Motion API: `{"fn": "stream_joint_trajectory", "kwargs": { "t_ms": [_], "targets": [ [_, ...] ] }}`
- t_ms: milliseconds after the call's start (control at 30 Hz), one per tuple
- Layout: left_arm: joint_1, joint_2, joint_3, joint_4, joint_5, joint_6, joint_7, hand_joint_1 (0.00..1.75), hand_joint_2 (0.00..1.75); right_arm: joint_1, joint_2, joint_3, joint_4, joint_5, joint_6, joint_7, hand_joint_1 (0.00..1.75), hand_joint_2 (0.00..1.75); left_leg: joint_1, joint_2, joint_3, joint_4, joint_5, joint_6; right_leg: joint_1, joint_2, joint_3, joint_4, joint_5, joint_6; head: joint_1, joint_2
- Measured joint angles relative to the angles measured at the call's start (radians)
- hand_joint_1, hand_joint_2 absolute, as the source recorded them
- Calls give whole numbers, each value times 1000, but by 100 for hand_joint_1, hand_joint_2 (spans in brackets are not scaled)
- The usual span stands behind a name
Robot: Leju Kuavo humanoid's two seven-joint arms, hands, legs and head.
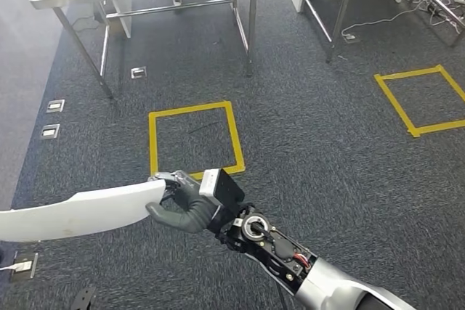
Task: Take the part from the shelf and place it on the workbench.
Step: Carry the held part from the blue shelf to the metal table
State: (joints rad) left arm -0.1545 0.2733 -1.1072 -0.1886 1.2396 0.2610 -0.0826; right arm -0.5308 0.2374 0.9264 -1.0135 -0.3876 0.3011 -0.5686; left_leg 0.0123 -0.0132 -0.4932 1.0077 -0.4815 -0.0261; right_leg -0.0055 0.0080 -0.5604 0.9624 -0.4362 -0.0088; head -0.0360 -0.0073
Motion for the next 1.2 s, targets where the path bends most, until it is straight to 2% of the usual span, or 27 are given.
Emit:
{"fn": "stream_joint_trajectory", "kwargs": {
  "t_ms": [67, 133, 200, 233, 267, 333, 367, 400, 433, 467, 500, 533, 567, 600, 633, 700, 733, 767, 833, 867, 900, 967, 1000, 1067, 1100, 1133, 1200],
  "targets": [
    [-1, 0, 0, 0, 1, -1, -1, 0, 175, 0, 1, 0, -2, -2, 7, -4, 175, 175, 2, 4, -85, 125, 12, -10, -3, -1, 35, -13, -16, -6, 0, 0],
    [5, 0, 0, 0, 3, -1, -2, 0, 175, 3, 1, 1, -2, -2, 11, -7, 175, 175, 3, 5, -183, 221, -35, -18, -3, 0, 75, -25, -40, -9, -2, 0],
    [13, 1, 0, 0, 4, -1, -1, 0, 175, 4, 1, 1, -2, 6, 9, -8, 175, 175, 4, 5, -241, 215, -101, -22, -4, 4, 123, -35, -72, -8, -3, 0],
    [17, 2, 0, 0, 4, -1, -1, 0, 175, 4, 1, 1, -2, 13, 6, -8, 175, 175, 4, 7, -251, 175, -104, -21, -5, 4, 149, -38, -90, -6, -3, 0],
    [19, 2, 0, 0, 4, -1, -1, 0, 175, 5, 1, 1, -2, 20, 4, -9, 175, 175, 2, 15, -255, 116, -61, -17, -5, 1, 173, -41, -111, -4, -4, 0],
    [21, 4, 0, 0, 3, -1, -1, 0, 175, 7, 0, 2, -1, 31, -1, -10, 175, 175, -6, 57, -256, -4, 112, -2, 2, -7, 218, -44, -157, 3, -5, 0],
    [18, 3, 0, 0, 3, -1, 0, 0, 175, 8, -1, 2, -2, 35, -2, -9, 175, 175, -9, 74, -254, -33, 177, 5, 7, -14, 239, -53, -180, 6, -5, 0],
    [16, 2, 0, 0, 3, -1, 1, 0, 175, 9, -1, 3, -2, 38, -4, -9, 175, 175, -11, 78, -251, -43, 205, 10, 13, -20, 263, -58, -190, 12, -5, 0],
    [12, 1, 0, 0, 2, -1, 1, 0, 175, 6, -1, 4, -3, 40, -3, -9, 175, 175, -9, 69, -242, -33, 193, 13, 17, -26, 274, -50, -187, 17, -5, 0],
    [10, 0, 0, -1, 2, -1, 1, 0, 175, 3, 0, 4, -6, 42, -3, -9, 175, 175, -6, 53, -230, -32, 177, 17, 17, -30, 269, -17, -169, 21, -3, 0],
    [9, -2, 0, -1, 1, -2, 1, 0, 175, -1, 2, 4, -8, 43, -2, -10, 175, 175, -3, 39, -214, -33, 163, 23, 16, -28, 243, 48, -142, 26, -3, 0],
    [8, -2, 0, -1, 1, -2, 1, 0, 175, -4, 3, 5, -10, 44, 0, -11, 175, 175, -2, 27, -194, -35, 149, 29, 15, -25, 195, 126, -126, 29, 0, 0],
    [8, -2, 0, -1, 1, -2, 1, 0, 175, -4, 3, 5, -12, 45, 2, -11, 175, 175, -2, 17, -174, -39, 134, 34, 13, -20, 140, 201, -129, 31, 2, 0],
    [9, -1, 0, -1, 0, -2, 0, 0, 175, -2, 3, 5, -12, 44, 4, -11, 175, 175, -3, 9, -151, -42, 116, 38, 13, -15, 87, 257, -156, 32, 4, 0],
    [10, 0, 0, -1, -1, -2, 0, 0, 175, -1, 2, 6, -11, 44, 8, -11, 175, 175, -4, 1, -127, -45, 98, 41, 12, -14, 39, 288, -204, 33, 7, 0],
    [13, 1, 0, -1, -5, -2, 0, 0, 175, 2, 0, 6, -11, 42, 12, -10, 175, 175, -7, -15, -70, -52, 58, 43, 14, -11, -37, 278, -298, 31, 11, 0],
    [14, 1, 0, -1, -7, -2, 0, 0, 175, 3, -1, 6, -11, 42, 13, -10, 175, 175, -10, -21, -38, -56, 37, 44, 15, -11, -65, 245, -308, 25, 13, 0],
    [14, 1, 0, -1, -8, -2, 1, 0, 175, 4, -1, 6, -11, 42, 12, -9, 175, 175, -14, -25, -6, -60, 15, 44, 18, -9, -86, 195, -269, 15, 13, 0],
    [15, -3, 0, 0, -10, -4, 4, 0, 175, 11, -7, 6, -10, 41, 12, -9, 175, 175, -17, -31, 42, -65, -26, 43, 30, -1, -113, 73, -55, -8, 12, 0],
    [14, -4, 0, 0, -11, -6, 5, 0, 175, 14, -10, 6, -9, 40, 11, -8, 175, 175, -16, -33, 60, -70, -45, 41, 37, 3, -112, 31, 38, -15, 12, 0],
    [12, -5, 0, 0, -12, -7, 6, 0, 175, 15, -11, 6, -10, 40, 11, -7, 175, 175, -15, -35, 76, -71, -57, 38, 44, 6, -105, 3, 94, -20, 11, 0],
    [5, -4, 0, -1, -13, -7, 6, 0, 175, 8, -9, 5, -15, 40, 11, -7, 175, 175, -14, -34, 87, -44, -51, 27, 46, 10, -71, -10, 83, -28, 15, 0],
    [2, -4, 0, -1, -14, -8, 6, 0, 175, 3, -8, 5, -18, 40, 11, -7, 175, 175, -14, -28, 69, 3, -29, 22, 43, 10, -53, -18, 73, -33, 16, 0],
    [-5, -4, 0, -1, -14, -9, 6, 0, 175, 0, -5, 5, -21, 39, 11, -8, 175, 175, -12, -13, -22, 144, 5, 6, 35, 9, -8, -32, 48, -38, 16, 0],
    [-7, -4, 0, -1, -14, -9, 6, 0, 175, 1, -5, 6, -21, 39, 11, -8, 175, 175, -8, -7, -77, 207, -5, -4, 31, 8, 15, -38, 32, -39, 15, 0],
    [-7, -3, 0, -1, -14, -9, 6, 0, 175, 1, -5, 6, -21, 39, 11, -8, 175, 175, -4, -3, -126, 247, -41, -13, 28, 8, 40, -43, 14, -38, 13, 0],
    [-3, -1, -1, -1, -13, -9, 6, 0, 175, 3, -5, 6, -21, 39, 11, -8, 175, 175, 3, 1, -194, 249, -136, -25, 17, 12, 92, -49, -25, -31, 11, 0]
  ]
}}
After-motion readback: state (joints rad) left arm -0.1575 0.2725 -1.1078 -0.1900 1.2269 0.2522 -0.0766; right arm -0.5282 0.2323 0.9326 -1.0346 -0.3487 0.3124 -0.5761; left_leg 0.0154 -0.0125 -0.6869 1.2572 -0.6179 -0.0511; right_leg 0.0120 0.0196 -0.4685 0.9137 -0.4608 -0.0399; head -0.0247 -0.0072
